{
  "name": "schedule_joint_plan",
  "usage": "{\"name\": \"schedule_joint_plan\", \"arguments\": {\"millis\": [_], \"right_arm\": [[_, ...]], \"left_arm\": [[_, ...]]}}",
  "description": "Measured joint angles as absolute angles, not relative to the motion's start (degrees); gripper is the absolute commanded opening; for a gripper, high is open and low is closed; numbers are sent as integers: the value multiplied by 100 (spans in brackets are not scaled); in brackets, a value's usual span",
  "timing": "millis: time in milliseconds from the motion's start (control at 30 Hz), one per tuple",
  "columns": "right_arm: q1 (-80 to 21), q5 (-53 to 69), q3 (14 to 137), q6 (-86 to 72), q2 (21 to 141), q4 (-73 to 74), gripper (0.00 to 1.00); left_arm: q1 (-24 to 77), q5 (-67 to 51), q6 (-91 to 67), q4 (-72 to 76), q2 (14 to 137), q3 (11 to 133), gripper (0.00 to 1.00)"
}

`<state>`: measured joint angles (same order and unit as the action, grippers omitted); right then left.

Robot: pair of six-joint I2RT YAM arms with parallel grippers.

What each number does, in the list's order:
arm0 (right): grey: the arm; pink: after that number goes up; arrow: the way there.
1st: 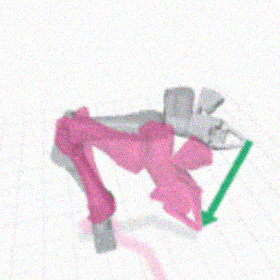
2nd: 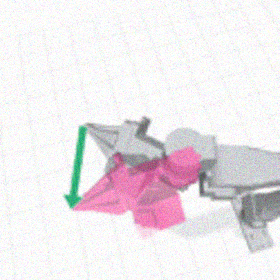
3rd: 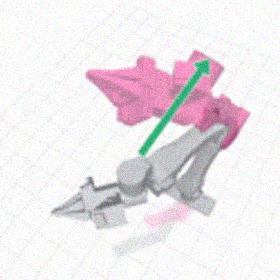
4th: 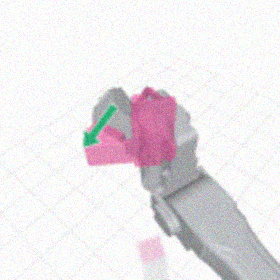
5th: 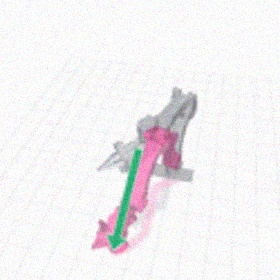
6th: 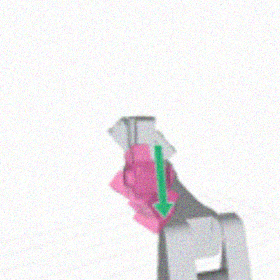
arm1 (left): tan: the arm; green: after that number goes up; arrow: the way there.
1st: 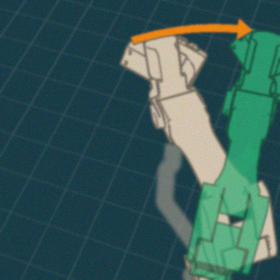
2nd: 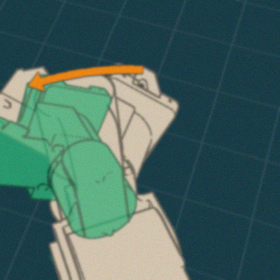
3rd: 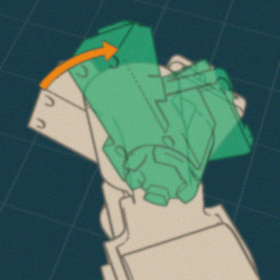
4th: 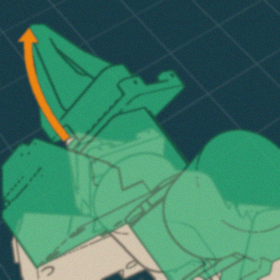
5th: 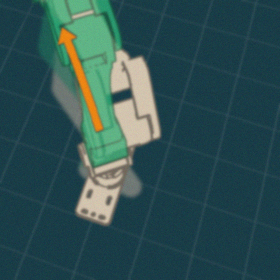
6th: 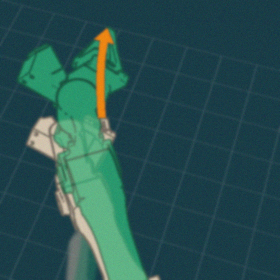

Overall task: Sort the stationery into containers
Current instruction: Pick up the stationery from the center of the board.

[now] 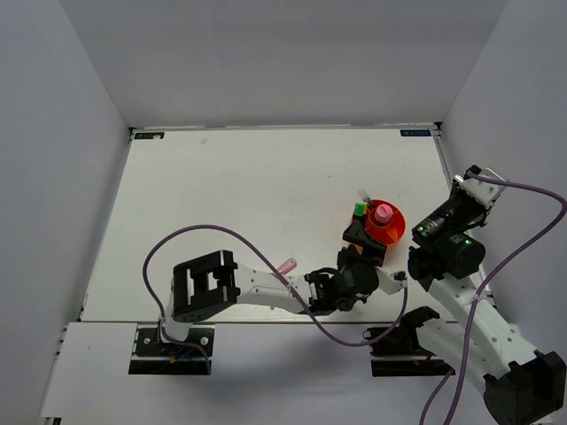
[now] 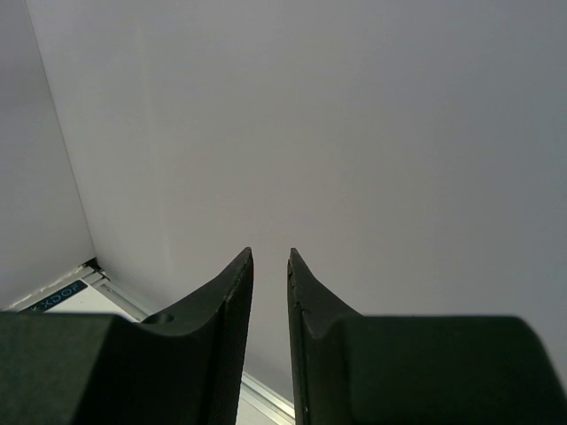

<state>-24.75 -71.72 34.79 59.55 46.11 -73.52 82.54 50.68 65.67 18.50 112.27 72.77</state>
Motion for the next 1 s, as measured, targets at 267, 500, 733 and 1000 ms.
{"name": "schedule_joint_plan", "arguments": {"millis": [267,500,733,1000], "right_arm": [[-2475,-7161,3476,5913,4611,-7352,25],[-2475,-7159,3476,5883,4611,-7352,25],[-2477,-7133,3476,5660,4611,-7328,38],[-2462,-5122,5227,2858,4818,-1656,63]], "left_arm": [[8296,5227,6591,1977,10921,6827,99],[8409,5422,6407,1990,10320,6464,99],[8414,5795,5830,1881,9266,5911,44],[8407,6414,3159,-637,7227,5577,0]]}}
